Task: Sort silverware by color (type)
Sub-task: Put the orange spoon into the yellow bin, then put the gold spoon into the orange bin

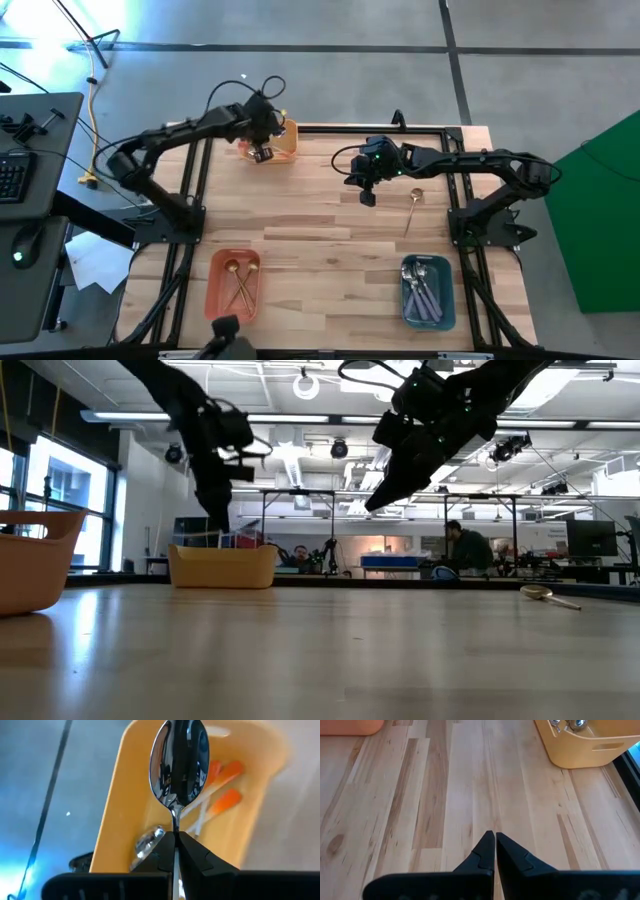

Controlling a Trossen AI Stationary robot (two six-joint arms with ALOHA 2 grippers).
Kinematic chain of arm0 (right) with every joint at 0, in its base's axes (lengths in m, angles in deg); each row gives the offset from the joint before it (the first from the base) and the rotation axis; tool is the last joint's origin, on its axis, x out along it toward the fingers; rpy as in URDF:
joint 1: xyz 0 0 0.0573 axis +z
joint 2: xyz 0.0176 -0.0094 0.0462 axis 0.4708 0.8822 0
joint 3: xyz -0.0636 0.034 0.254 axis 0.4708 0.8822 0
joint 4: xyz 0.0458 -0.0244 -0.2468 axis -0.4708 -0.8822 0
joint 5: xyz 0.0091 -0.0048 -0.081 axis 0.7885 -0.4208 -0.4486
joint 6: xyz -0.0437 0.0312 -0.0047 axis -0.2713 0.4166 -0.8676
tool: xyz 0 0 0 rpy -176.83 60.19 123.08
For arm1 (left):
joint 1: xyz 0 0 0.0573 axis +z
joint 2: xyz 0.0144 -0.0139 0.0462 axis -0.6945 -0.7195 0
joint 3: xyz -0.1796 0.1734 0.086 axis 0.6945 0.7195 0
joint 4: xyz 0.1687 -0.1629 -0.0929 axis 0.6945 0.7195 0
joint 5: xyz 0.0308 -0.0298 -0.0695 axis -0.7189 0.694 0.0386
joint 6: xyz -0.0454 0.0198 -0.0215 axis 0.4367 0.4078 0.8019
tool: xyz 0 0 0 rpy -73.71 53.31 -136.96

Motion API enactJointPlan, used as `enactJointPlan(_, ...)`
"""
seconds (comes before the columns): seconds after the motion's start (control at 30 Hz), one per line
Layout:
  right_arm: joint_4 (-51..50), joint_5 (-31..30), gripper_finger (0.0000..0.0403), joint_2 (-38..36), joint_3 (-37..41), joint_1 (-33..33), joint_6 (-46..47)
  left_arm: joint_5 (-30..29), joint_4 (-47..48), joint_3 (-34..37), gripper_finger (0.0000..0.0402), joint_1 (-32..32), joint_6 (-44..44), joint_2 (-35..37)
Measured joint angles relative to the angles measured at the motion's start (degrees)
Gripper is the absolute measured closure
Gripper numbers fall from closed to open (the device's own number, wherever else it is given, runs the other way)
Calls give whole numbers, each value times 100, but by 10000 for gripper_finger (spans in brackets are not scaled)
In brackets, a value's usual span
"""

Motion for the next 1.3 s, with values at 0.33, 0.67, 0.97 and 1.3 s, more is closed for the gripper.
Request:
enactJointPlan(0.33, 2, 0, 403, 0, 0, 0, -35, 101, -484, -68, 401, 403, -370, -1328)
enactJointPlan(0.67, 6, -105, 403, 0, 0, 10, 84, 351, -648, -138, 359, 361, 258, -1514)
enactJointPlan(0.97, -681, -1619, 403, -269, 0, 243, 1140, 413, -983, -138, 309, 43, 491, -1292)
enactJointPlan(1.3, -3000, -2725, 403, -1303, 371, 516, 3813, 460, -2713, 858, 336, -553, 1198, -340)
